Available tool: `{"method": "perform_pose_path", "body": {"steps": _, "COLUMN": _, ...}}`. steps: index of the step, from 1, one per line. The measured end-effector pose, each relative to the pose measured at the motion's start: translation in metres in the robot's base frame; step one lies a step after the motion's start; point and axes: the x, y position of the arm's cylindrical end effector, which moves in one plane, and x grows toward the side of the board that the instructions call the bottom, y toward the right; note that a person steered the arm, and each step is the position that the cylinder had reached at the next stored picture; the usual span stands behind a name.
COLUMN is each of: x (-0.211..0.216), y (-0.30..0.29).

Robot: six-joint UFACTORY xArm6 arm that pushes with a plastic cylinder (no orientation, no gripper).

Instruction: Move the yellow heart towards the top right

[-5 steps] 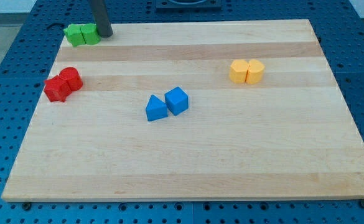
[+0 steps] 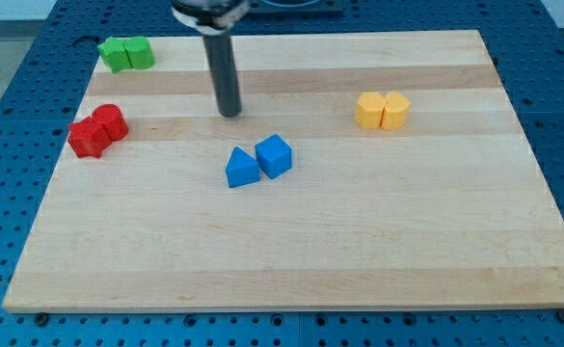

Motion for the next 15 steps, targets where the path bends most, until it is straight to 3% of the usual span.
{"method": "perform_pose_path", "body": {"steps": 2, "x": 0.028, "y": 0.106}}
{"method": "perform_pose_path", "body": {"steps": 5, "x": 0.016, "y": 0.238}}
{"method": "perform_pose_path", "body": {"steps": 7, "x": -0.029, "y": 0.241}}
{"method": "perform_pose_path", "body": {"steps": 9, "x": 0.017, "y": 0.239}}
{"method": "perform_pose_path", "body": {"steps": 10, "x": 0.02, "y": 0.226}}
{"method": "perform_pose_path", "body": {"steps": 13, "x": -0.037, "y": 0.216}}
{"method": "perform_pose_path", "body": {"steps": 15, "x": -0.025, "y": 0.172}}
